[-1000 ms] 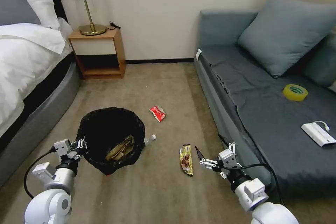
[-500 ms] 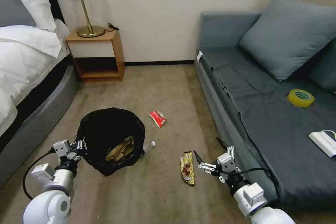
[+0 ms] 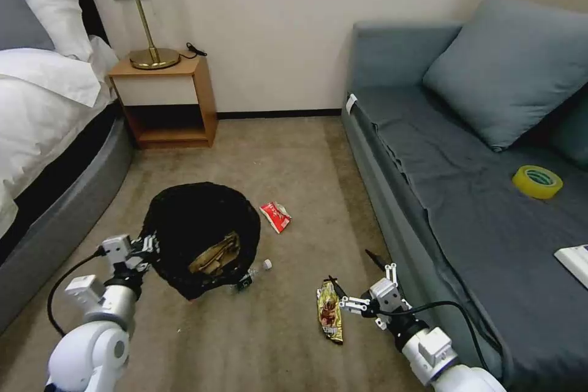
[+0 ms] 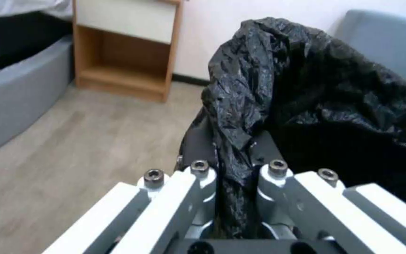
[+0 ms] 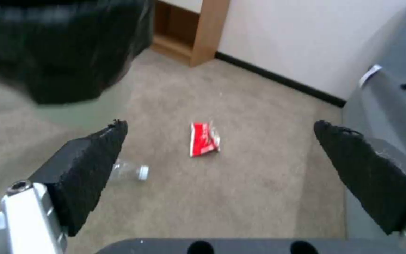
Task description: Pick up the trash bin, then pick up the garbage on the floor and place it into the trash bin.
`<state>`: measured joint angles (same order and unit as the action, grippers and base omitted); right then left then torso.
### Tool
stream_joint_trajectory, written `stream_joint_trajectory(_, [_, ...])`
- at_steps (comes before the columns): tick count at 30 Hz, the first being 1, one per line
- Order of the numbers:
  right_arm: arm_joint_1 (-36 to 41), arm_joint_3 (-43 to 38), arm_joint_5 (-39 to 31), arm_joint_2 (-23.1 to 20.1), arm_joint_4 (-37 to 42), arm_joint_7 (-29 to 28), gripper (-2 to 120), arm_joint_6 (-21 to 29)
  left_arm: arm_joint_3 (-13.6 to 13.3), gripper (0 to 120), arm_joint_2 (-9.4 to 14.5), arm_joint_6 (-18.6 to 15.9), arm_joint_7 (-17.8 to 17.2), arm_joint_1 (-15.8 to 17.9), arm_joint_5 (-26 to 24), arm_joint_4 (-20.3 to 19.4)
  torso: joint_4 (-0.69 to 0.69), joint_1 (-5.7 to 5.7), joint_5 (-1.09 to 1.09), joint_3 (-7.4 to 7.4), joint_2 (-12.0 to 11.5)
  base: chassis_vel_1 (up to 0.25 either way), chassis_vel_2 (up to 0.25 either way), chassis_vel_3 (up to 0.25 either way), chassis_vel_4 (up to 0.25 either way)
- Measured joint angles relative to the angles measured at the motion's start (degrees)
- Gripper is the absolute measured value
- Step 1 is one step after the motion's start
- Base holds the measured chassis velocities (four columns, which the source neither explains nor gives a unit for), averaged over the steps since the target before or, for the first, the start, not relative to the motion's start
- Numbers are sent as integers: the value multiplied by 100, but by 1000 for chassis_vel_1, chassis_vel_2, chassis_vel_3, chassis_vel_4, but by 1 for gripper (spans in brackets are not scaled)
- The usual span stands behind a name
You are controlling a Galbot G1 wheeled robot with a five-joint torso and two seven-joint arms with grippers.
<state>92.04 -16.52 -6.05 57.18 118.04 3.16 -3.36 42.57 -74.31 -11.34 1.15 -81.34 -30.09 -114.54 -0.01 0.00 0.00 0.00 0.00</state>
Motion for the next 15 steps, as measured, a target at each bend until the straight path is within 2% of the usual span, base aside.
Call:
stream_joint_trajectory(3, [-329, 196, -251, -158, -354, -30, 100, 48, -42, 6, -9, -46, -19, 197, 13, 25, 0, 0, 0, 0, 0, 0, 0, 0, 0])
stream_joint_trajectory(6, [-583, 364, -468, -262, -598, -55, 100, 144, -37, 6, -10, -64, -28, 227, 4, 28, 0, 0, 0, 0, 0, 0, 0, 0, 0])
stream_joint_trajectory(11, [-1211, 923, -1185, -449, -1112, -233, 100, 650, 22, 6, -14, -77, -16, 229, -17, 28, 1, 0, 0, 0, 0, 0, 0, 0, 0])
stream_joint_trajectory(13, [-1766, 1423, -1760, -496, -1529, -579, 100, 1225, 94, 6, -20, -77, -6, 229, -4, 47, 1, 0, -1, 0, 0, 0, 0, 0, 0])
stream_joint_trajectory(15, [-2013, 1625, -1954, -495, -1739, -661, 100, 1371, 124, 6, -23, -77, 4, 221, 0, 51, 1, 0, 1, 0, 0, 0, 0, 0, 0])
